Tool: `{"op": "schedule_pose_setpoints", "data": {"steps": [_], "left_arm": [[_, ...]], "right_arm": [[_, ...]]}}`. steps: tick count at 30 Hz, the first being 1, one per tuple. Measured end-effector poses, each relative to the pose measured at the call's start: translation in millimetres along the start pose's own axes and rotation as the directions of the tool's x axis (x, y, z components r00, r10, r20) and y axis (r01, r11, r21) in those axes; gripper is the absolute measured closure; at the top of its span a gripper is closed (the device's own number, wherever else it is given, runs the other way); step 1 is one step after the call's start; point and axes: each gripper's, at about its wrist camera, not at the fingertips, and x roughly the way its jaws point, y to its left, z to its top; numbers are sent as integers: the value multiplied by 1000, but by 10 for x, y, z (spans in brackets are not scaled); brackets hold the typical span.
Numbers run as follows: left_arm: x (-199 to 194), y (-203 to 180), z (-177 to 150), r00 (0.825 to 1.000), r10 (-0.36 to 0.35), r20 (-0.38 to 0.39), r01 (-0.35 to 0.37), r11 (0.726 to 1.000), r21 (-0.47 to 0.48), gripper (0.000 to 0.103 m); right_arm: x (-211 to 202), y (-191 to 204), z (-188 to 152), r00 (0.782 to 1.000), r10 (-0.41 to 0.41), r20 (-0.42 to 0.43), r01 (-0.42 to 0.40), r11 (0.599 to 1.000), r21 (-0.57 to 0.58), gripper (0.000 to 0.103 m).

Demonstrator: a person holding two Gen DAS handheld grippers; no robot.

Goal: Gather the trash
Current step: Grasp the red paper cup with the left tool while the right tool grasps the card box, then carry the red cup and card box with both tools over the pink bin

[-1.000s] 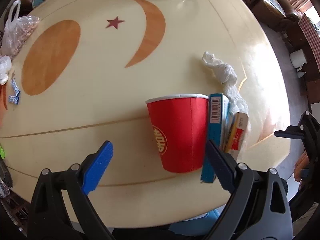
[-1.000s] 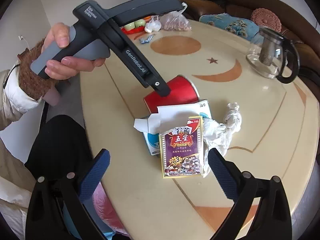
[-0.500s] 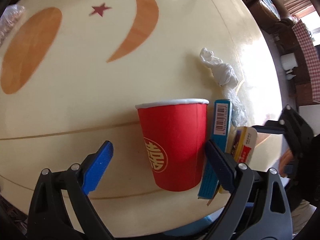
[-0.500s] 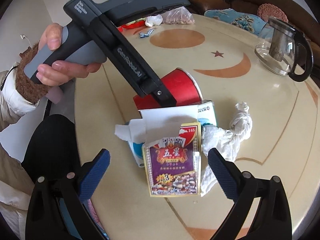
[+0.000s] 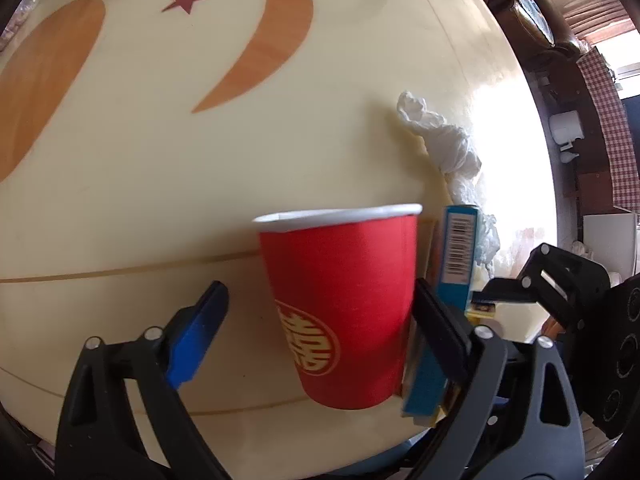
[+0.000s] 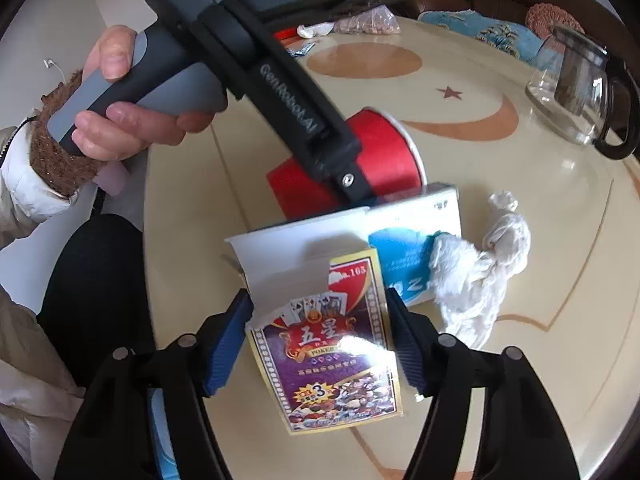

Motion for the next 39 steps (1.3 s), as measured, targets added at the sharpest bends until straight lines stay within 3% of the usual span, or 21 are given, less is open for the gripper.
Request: {"op": "schedule_pose_setpoints", "data": {"steps": [3, 5, 14, 19, 24, 39], "left_arm": [[13, -55, -3, 1000, 15, 9, -15, 1000, 15, 28], [13, -94, 17, 1000, 21, 5, -21, 999, 30, 43], [-3, -124, 75, 995, 97, 32, -98, 995, 29, 44], [-77, -101, -38, 992, 115, 50, -116, 993, 11, 45], [-320, 22, -392, 987, 141, 77, -142, 990, 14, 45], [-909, -506, -1196, 970, 163, 179, -182, 979, 93, 45]], "right_arm": [[-18, 53, -38, 1000, -9, 4, 9, 1000, -6, 40], [-29, 71, -57, 1000, -9, 3, 9, 1000, -2, 40], [-189, 69, -201, 998, -53, 24, 52, 997, 61, 40], [-280, 51, -288, 993, -118, 23, 115, 987, 115, 40], [-393, 84, -327, 982, -189, 24, 183, 970, 162, 40], [-1010, 595, -245, 925, -375, 55, 352, 904, 243, 40]]}}
